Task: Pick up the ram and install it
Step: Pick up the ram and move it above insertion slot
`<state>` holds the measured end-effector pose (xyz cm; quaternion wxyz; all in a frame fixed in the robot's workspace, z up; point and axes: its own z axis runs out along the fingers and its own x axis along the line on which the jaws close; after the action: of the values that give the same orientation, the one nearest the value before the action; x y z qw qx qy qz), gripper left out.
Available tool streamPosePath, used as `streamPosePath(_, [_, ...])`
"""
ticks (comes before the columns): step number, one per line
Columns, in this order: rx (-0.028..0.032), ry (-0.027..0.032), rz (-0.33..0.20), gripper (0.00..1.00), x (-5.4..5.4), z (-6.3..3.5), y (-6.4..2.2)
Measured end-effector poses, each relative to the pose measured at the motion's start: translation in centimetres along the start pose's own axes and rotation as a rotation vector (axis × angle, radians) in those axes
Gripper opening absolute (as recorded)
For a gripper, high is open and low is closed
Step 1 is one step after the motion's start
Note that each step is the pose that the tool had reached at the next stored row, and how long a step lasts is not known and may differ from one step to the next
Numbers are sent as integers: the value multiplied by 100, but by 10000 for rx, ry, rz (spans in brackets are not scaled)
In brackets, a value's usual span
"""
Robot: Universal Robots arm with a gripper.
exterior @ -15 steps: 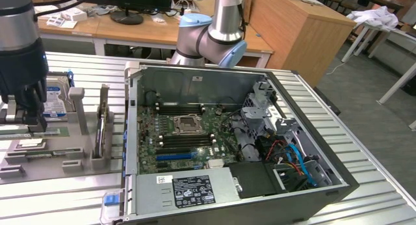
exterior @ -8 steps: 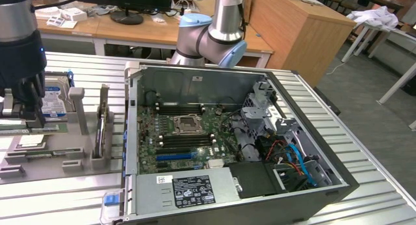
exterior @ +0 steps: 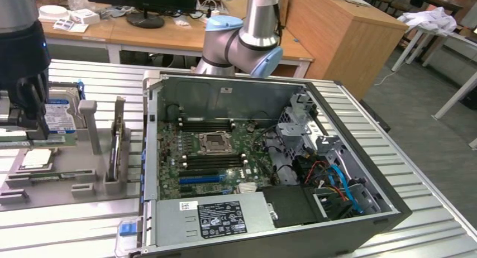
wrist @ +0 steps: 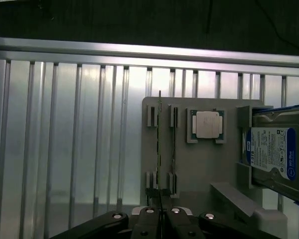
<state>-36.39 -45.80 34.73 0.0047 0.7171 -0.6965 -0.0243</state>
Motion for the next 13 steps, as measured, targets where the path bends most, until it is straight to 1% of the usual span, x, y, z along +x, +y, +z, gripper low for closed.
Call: streamPosePath(13, [1, 16, 12, 11, -7, -236, 10])
